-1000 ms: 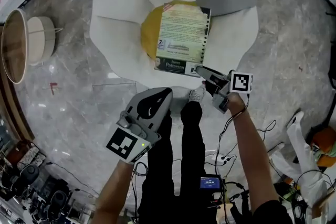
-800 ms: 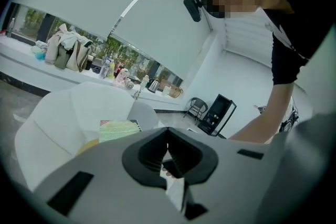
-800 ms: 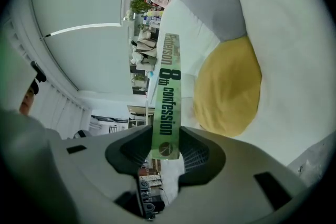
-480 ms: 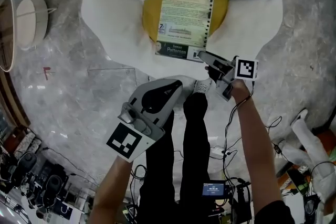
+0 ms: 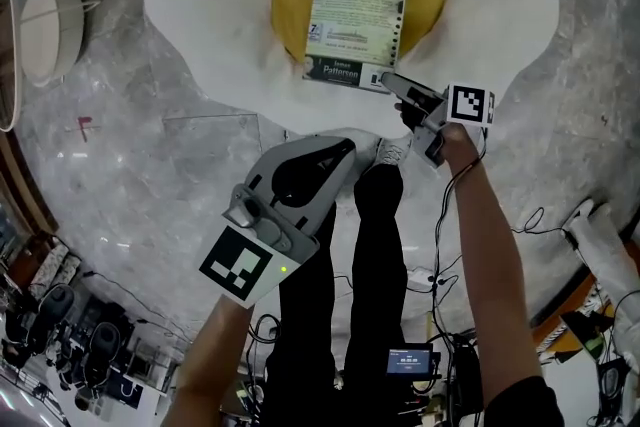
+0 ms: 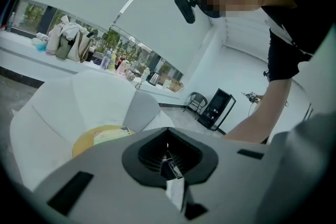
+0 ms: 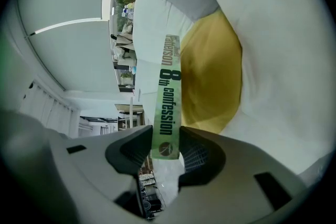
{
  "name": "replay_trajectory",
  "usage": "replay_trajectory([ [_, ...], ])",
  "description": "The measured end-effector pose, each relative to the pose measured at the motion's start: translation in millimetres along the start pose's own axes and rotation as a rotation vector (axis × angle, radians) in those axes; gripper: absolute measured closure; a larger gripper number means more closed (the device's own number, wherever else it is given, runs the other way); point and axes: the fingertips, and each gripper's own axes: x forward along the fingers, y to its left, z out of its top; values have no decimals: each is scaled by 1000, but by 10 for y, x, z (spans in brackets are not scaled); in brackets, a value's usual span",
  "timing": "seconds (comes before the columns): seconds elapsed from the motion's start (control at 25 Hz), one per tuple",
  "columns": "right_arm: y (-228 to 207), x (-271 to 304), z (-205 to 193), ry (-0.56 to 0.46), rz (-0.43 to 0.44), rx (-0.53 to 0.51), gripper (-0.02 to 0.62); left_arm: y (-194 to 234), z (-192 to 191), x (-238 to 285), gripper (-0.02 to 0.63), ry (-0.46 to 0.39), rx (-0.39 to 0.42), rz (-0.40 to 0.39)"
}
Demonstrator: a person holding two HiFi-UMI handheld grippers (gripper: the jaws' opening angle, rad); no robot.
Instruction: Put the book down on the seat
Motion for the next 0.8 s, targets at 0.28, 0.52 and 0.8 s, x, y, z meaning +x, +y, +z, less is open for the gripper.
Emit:
replay_trajectory([
  [0.28,-100,-20,-5,1,-65,-6,425,-11,44,-34,594,0,-8,-26],
  [0.52,-320,-93,-20,26,-206,-27,423,-44,22,-47,594,4,-6,-30],
  [0.8,-439,0,34,-47,-251,49,413,17,8,-110,594,13,-15,-28],
])
